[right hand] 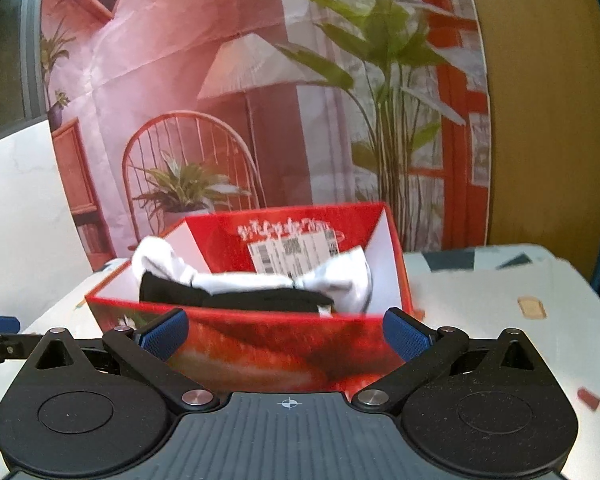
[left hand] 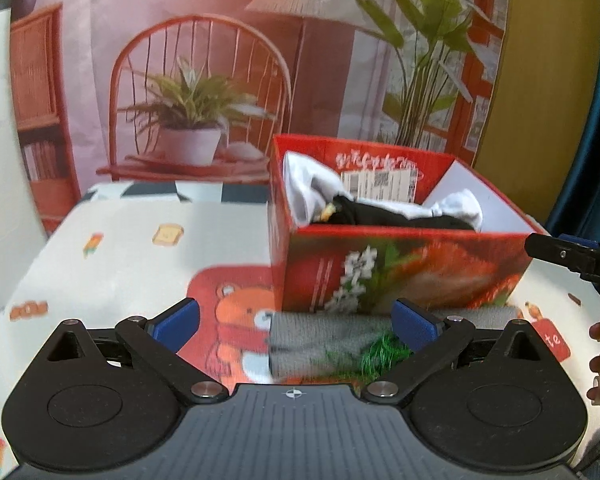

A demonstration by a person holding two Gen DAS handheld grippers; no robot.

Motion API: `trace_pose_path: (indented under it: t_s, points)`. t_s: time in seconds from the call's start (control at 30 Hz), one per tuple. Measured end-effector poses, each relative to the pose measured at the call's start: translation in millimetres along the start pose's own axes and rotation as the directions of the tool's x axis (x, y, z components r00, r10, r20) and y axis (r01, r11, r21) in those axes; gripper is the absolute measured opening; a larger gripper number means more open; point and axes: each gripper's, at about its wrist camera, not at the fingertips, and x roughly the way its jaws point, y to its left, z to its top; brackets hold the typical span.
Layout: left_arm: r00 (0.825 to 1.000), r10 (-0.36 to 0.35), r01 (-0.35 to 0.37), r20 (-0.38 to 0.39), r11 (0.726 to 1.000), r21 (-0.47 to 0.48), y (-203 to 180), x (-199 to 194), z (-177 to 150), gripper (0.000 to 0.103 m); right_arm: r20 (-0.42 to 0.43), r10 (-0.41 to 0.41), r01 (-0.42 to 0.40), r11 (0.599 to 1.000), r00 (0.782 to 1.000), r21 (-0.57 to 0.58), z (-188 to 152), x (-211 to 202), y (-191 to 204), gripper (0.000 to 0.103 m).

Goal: Organize soft objects
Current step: 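Move both grippers back to the green tassel ornament on the cloth, then close the left gripper on the green ornament while the right gripper grips it too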

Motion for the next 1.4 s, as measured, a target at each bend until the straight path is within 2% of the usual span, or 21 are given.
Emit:
trace_pose_path:
  t_s: [0.17, 0.33, 0.4, 0.57, 0.7, 0.87, 1.03, 1.1, 1.17, 1.23, 1.4]
  points:
    - [0.999, -0.014, 0.013, -0.037, 1.0, -0.017, 4, 10, -13, 0.103, -0.033, -0.013, 0.013, 1.0, 0.999, 0.005, -20, 2, -7, 0.103]
    - [0.996, -0.051, 0.049, -0.068, 0.998, -0.031, 6, 23, -21, 0.102, -0.145, 0.025, -0.024, 1.0, 0.989, 0.012, -41, 13, -6, 0.103]
    - [0.994, -0.07, 0.068, -0.081, 0.997, -0.033, 4, 27, -24, 0.099, -0.193, 0.039, -0.036, 0.999, 0.98, 0.018, -51, 18, -1, 0.103]
    - [0.986, -0.112, 0.109, -0.125, 0.993, -0.032, -6, 38, -36, 0.09, -0.248, 0.058, -0.06, 0.998, 0.967, -0.002, -76, 27, 13, 0.101]
    - [0.976, -0.154, 0.15, -0.154, 0.988, -0.033, -16, 46, -44, 0.088, -0.286, 0.092, -0.11, 0.993, 0.954, -0.045, -87, 32, 25, 0.097]
    - [0.965, -0.2, 0.2, -0.168, 0.98, -0.021, -33, 57, -42, 0.083, -0.311, 0.098, -0.141, 0.983, 0.945, -0.117, -93, 41, 37, 0.084]
    - [0.958, -0.233, 0.236, -0.165, 0.972, -0.005, -49, 64, -37, 0.08, -0.329, 0.101, -0.155, 0.978, 0.939, -0.141, -99, 50, 43, 0.076]
    - [0.955, -0.242, 0.244, -0.169, 0.97, -0.008, -52, 66, -36, 0.076, -0.328, 0.107, -0.167, 0.972, 0.939, -0.162, -100, 52, 45, 0.07]
    - [0.951, -0.254, 0.254, -0.174, 0.967, -0.019, -53, 69, -37, 0.073, -0.328, 0.121, -0.185, 0.968, 0.937, -0.172, -100, 53, 48, 0.059]
    - [0.948, -0.262, 0.261, -0.18, 0.965, -0.031, -53, 70, -37, 0.072, -0.33, 0.137, -0.201, 0.965, 0.934, -0.17, -98, 54, 50, 0.054]
    - [0.947, -0.262, 0.254, -0.187, 0.965, -0.07, -44, 71, -39, 0.066, -0.338, 0.186, -0.253, 0.953, 0.923, -0.168, -97, 58, 61, 0.049]
